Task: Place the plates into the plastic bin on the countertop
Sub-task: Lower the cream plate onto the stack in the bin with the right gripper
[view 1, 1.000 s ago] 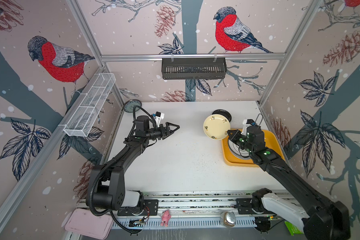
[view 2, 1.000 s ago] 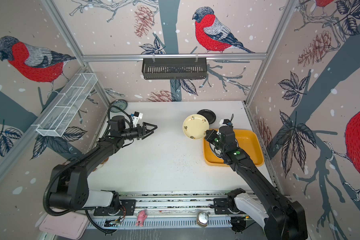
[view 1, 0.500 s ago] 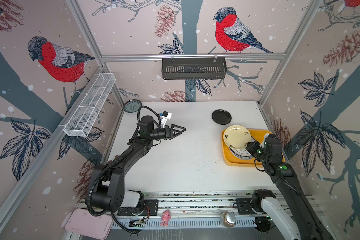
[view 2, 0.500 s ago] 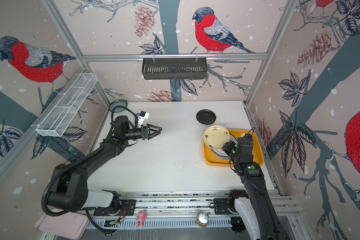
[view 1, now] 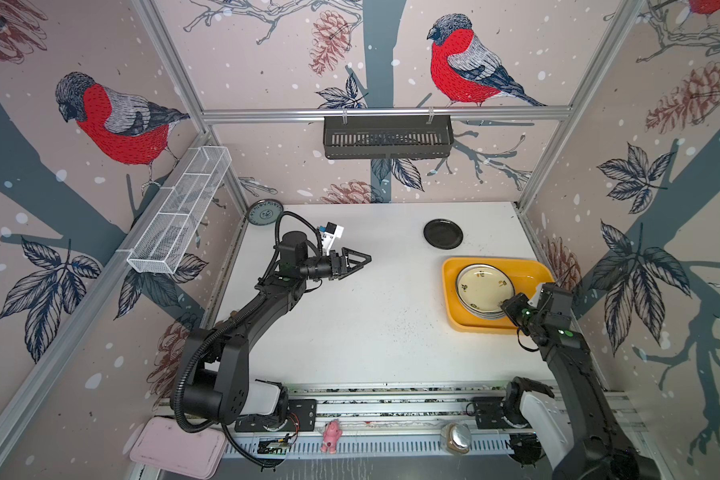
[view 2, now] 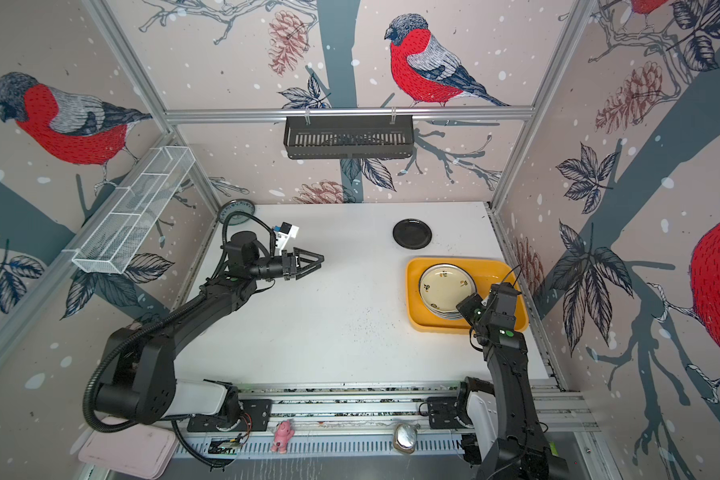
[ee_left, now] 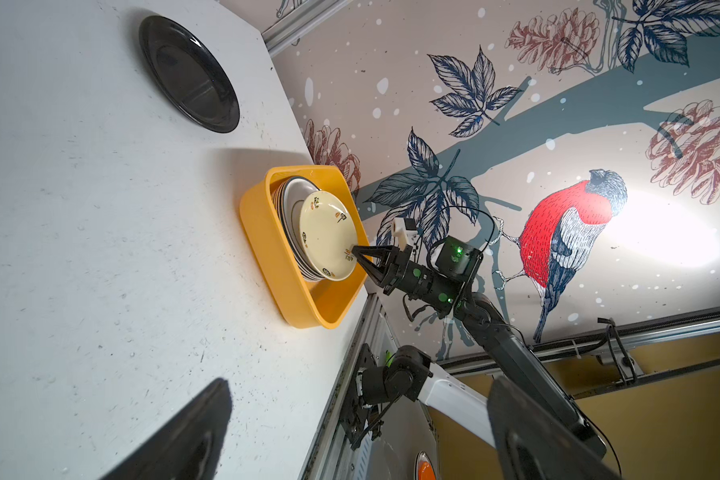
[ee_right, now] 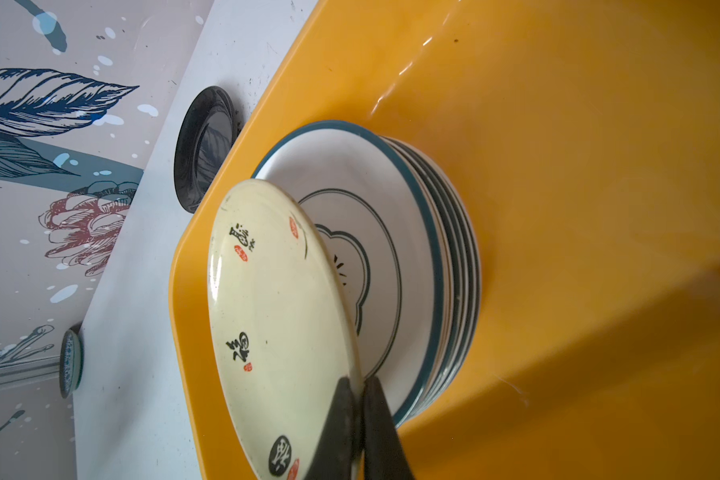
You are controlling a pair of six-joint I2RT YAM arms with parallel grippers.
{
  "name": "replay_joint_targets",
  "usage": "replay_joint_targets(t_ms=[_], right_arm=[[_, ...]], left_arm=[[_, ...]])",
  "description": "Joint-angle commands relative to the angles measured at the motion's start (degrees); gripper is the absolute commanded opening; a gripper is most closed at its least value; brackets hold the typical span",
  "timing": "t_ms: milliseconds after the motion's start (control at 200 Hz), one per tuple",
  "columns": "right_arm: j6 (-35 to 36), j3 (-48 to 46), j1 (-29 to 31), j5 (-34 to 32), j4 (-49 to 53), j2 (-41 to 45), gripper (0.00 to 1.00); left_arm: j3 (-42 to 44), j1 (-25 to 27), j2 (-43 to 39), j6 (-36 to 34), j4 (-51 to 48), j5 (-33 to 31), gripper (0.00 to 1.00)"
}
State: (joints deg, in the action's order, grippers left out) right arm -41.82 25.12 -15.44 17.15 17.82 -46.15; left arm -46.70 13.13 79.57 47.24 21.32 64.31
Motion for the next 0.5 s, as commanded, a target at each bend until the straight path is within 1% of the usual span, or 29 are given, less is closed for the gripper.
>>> replay_joint_targets(t_ms=[0, 175, 495], right_arm=[[0.74, -0.72, -0.94, 2.98, -3.98, -0.01, 0.03], [0.95, -1.88, -1.94, 3.42, -5.82, -0.6, 0.03], [1.31, -2.17, -3.0, 4.03, -8.61, -4.3, 0.04]], left_arm=[[-0.98, 0.05, -0.47, -2.6, -0.87, -0.12, 0.96], [-1.28, -0.02, -0.56, -3.11, -1.85, -0.48, 0.96], [-1.23, 0.04, -0.91, -3.39, -2.31, -0.68, 0.96]])
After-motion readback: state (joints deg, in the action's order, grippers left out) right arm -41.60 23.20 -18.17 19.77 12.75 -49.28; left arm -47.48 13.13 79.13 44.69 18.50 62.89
